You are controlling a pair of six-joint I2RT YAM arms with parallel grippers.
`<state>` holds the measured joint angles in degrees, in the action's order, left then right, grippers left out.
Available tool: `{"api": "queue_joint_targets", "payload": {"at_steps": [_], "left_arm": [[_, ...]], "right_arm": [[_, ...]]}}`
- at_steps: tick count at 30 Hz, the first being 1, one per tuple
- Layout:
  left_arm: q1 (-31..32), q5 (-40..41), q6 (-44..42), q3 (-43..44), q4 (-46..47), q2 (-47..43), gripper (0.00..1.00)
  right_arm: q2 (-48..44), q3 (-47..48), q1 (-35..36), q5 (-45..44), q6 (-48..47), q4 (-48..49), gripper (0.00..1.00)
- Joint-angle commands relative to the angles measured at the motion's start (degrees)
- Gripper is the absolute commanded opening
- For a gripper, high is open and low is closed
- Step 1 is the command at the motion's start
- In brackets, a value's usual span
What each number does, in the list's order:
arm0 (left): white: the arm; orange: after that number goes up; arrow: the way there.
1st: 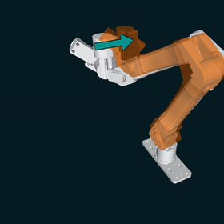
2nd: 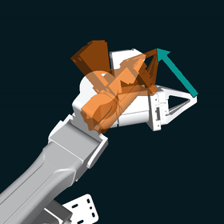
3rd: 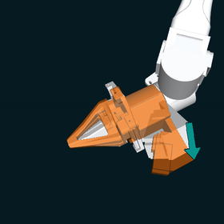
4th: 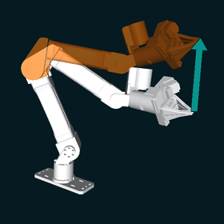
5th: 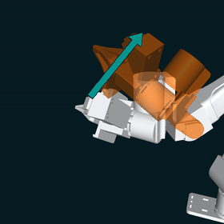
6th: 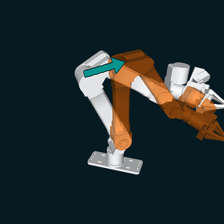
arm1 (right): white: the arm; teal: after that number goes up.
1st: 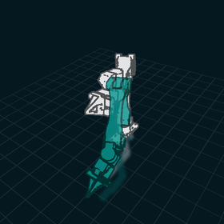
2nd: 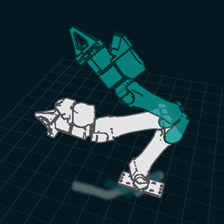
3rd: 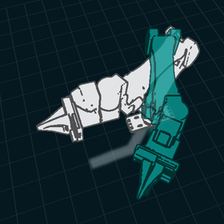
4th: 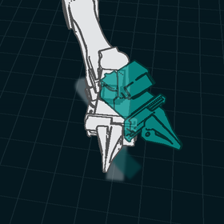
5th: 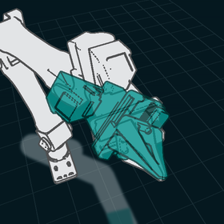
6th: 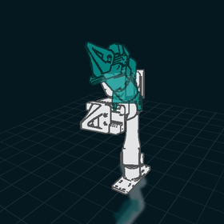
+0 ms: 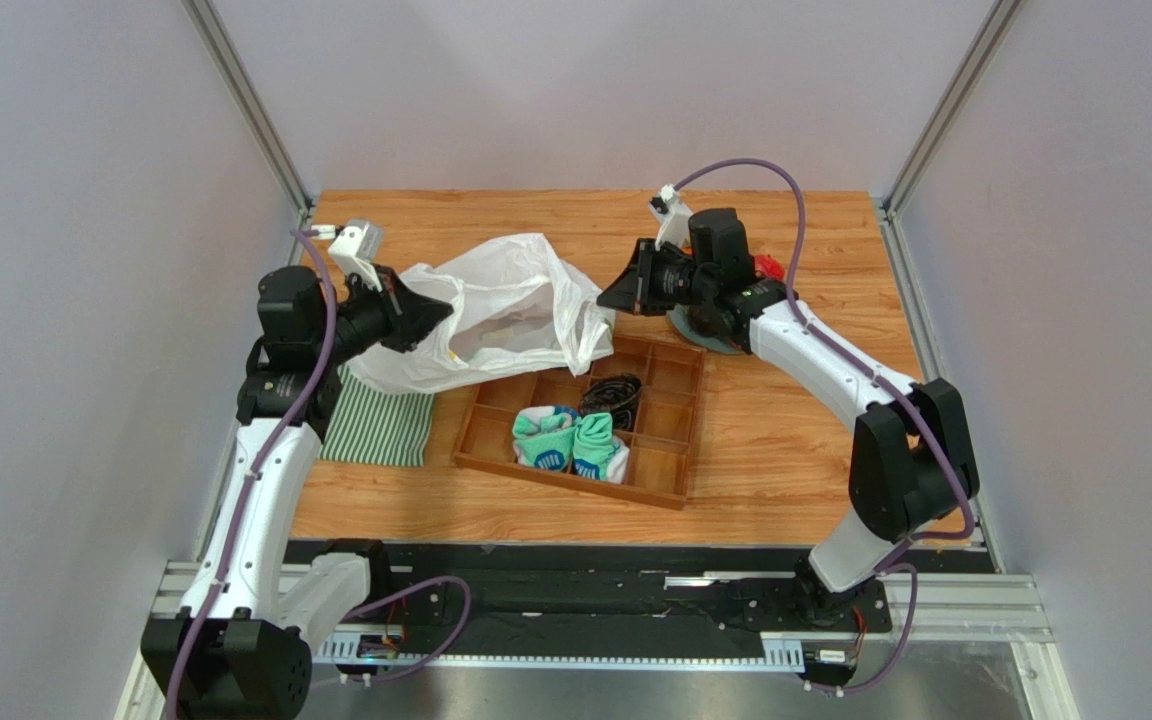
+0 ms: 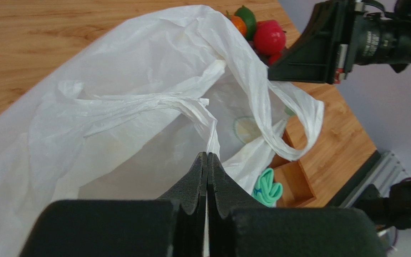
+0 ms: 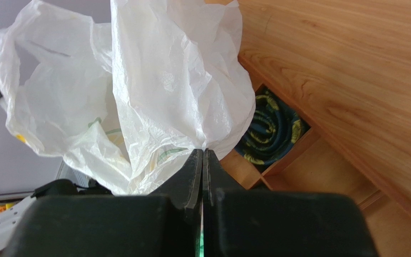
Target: Place the fruits into the plastic bag
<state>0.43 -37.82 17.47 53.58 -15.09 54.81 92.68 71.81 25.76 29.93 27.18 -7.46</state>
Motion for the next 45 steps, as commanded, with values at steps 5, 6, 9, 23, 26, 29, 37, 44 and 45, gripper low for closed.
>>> {"api": "queue_joint_targets", "payload": {"at_steps": [5,6,9,23,26,29,37,44,45], "left_arm": [[-2.98,-17.29,10.56,-4.71,17.82,0.3,0.0],[-2.98,-16.94,10.39,-4.98,17.73,-0.13,0.0],[-3.06,-15.0,8.38,-4.89,15.36,-0.84,0.0],[-2.98,-13.59,7.4,-4.89,13.07,-2.6,0.0],[-2.98,-13.94,7.83,-5.07,13.24,-2.69,0.0],[-2.98,-14.65,8.19,-5.33,13.95,-2.34,0.0],[-2.98,-14.39,8.19,-5.59,13.34,-2.34,0.0],[-3.06,-14.65,8.28,-5.51,12.72,-1.28,0.0],[-2.98,-14.73,8.28,-5.59,12.72,-1.28,0.0]], "right_arm": [[4.26,8.34,-0.45,-2.77,-2.48,-1.85,0.04],[3.82,8.43,-0.45,-3.04,-2.74,-2.2,0.2],[0.23,8.08,-0.53,-5.92,-3.8,-3.34,0.63],[-18.95,5.18,11.31,-21.95,-9.34,-6.34,0.73],[-16.32,5.27,15.45,-17.83,-6.44,-2.74,0.68],[-11.14,7.11,18.01,-14.92,-3.54,0.69,0.64],[-2.43,10.8,19.06,-7.0,5.6,10.62,0.59],[1.18,12.91,19.24,-5.76,8.15,13.7,0.55],[1.88,13.26,19.15,-5.59,8.5,14.57,0.55]]}}
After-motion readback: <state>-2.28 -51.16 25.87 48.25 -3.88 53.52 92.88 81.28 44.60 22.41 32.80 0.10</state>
